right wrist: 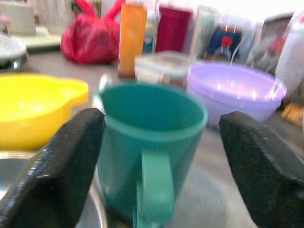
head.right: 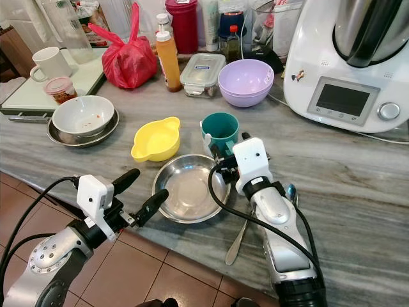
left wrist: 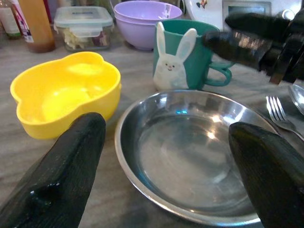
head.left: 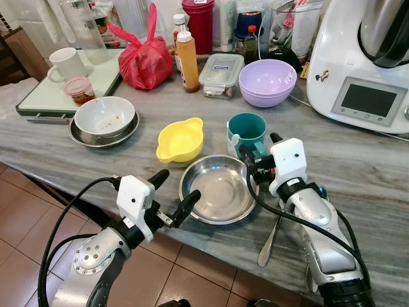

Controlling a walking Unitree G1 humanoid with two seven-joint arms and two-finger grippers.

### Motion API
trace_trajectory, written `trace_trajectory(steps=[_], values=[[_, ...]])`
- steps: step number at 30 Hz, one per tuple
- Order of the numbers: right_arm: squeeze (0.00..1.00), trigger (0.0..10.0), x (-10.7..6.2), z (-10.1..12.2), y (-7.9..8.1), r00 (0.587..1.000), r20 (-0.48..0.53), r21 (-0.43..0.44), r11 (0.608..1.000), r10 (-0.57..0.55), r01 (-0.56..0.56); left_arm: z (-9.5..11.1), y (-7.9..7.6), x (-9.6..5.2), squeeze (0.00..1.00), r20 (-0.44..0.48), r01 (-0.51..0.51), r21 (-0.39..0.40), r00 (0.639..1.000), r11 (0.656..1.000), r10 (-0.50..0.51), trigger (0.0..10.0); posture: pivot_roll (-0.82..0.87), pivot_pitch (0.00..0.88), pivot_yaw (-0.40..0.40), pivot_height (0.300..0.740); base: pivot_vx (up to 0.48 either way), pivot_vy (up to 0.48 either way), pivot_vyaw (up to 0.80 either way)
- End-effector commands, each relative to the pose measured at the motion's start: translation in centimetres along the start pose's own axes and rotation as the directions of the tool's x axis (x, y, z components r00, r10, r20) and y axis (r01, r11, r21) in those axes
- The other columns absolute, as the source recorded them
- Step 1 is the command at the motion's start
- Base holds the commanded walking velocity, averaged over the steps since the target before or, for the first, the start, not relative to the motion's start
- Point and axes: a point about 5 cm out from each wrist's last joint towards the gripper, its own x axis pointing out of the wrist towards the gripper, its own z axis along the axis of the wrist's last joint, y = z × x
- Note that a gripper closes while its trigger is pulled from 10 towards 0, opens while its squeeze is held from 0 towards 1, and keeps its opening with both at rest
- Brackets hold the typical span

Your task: Setting the table

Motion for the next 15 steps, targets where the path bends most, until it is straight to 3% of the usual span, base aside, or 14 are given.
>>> trace_trajectory(steps=[1, 9, 15], values=[[1.0, 10.0, 0.2, 1.3, 0.3, 0.998, 0.06, -0.016, 1.0, 0.014, -0.013, -0.1, 0.2, -0.2, 0.0, -0.005, -0.006, 0.0, 1.0, 1.0, 0.006, 10.0, -0.1, 0.118, 0.093, 0.74, 0.0, 0.0, 0.0], [1.0, 10.0, 0.3, 2.5, 0.7, 0.992, 0.121, -0.052, 0.998, 0.026, -0.02, 1.1, 1.9, -0.3, 0.0, 0.07, -0.132, 0.035, 0.989, 0.991, 0.13, 10.0, -0.09, 0.12, 0.09, 0.74, 0.0, 0.0, 0.0], [1.0, 10.0, 0.4, 3.4, 0.7, 0.986, 0.166, -0.073, 0.997, 0.013, -0.001, 2.9, 2.3, -0.8, 0.0, 0.18, -0.286, 0.04, 0.944, 0.957, 0.275, 10.0, -0.09, 0.12, 0.085, 0.74, 0.0, 0.0, 0.0]])
